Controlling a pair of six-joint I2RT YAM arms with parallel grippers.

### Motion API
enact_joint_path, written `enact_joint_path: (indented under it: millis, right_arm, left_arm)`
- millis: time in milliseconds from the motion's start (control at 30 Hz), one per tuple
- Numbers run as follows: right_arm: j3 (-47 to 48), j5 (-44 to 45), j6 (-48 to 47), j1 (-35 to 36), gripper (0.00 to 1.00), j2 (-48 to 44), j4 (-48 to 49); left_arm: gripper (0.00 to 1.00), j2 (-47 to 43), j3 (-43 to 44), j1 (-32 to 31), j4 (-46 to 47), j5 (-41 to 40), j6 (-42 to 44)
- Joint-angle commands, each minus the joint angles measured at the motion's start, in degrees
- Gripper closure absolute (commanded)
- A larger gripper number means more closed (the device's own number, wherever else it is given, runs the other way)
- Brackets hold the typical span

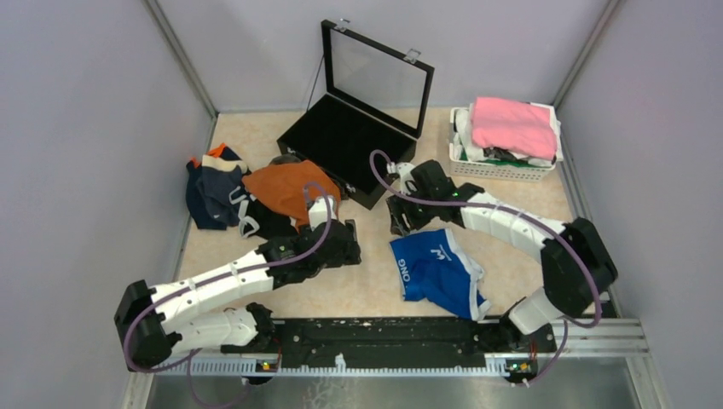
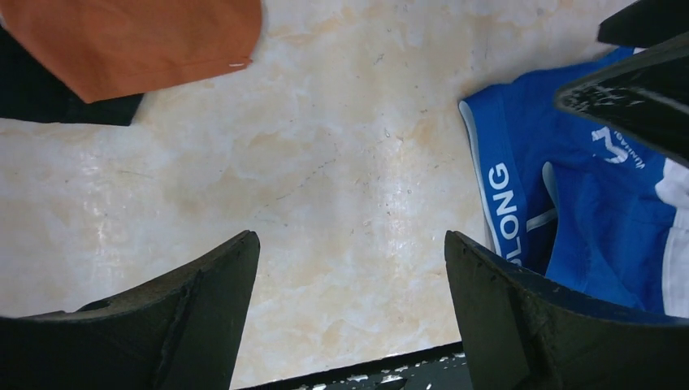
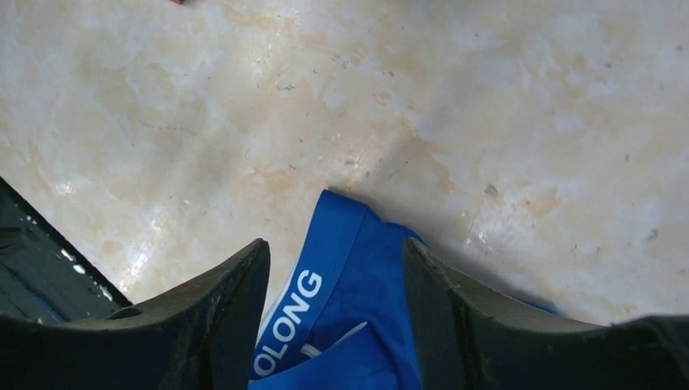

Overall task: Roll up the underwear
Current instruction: Flatten out the underwear at the center of the board.

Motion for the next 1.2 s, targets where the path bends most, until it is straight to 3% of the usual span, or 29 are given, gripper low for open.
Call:
enact_joint_path:
  millis: [0, 200, 400, 833, 1000, 1100, 1167]
  right_arm:
    - [6.25, -2.13, -5.65, 0.85, 0.42, 6.15, -1.79]
    - [7.58, 1.81, -6.36, 7.96, 0.48, 11.45, -3.56]
    - [7.09, 7.49, -0.91, 9.27, 0.57, 14.63, -2.33]
    - [7.78, 16.40, 3.94, 10.49, 0.56, 19.70, -2.00]
    - [7.30, 25.55, 7.48, 10.45, 0.73, 20.29, -0.76]
    - [6.77, 31.14, 11.23, 9.65, 1.00, 19.17, 1.45]
    - [6.41, 31.92, 14.26, 7.88, 1.00, 18.13, 2.85]
  left_arm:
    - [0.10, -5.03, 0.23, 0.51, -3.69, -5.39, -4.35]
    - [0.10, -8.51, -0.84, 0.95, -5.40, -7.88, -4.80]
    - [0.10, -9.77, -1.90, 1.22, -6.36, -8.15, -6.09]
    - [0.09, -9.86, -2.33, 1.79, -5.74, -8.12, -4.73]
    - [0.08, -10.34, -2.93, 2.12, -5.46, -7.99, -4.90]
    - [0.08, -10.36, -3.19, 2.52, -4.97, -7.96, -4.45]
    - [0.08, -10.10, -2.99, 2.87, -4.51, -7.96, -3.57]
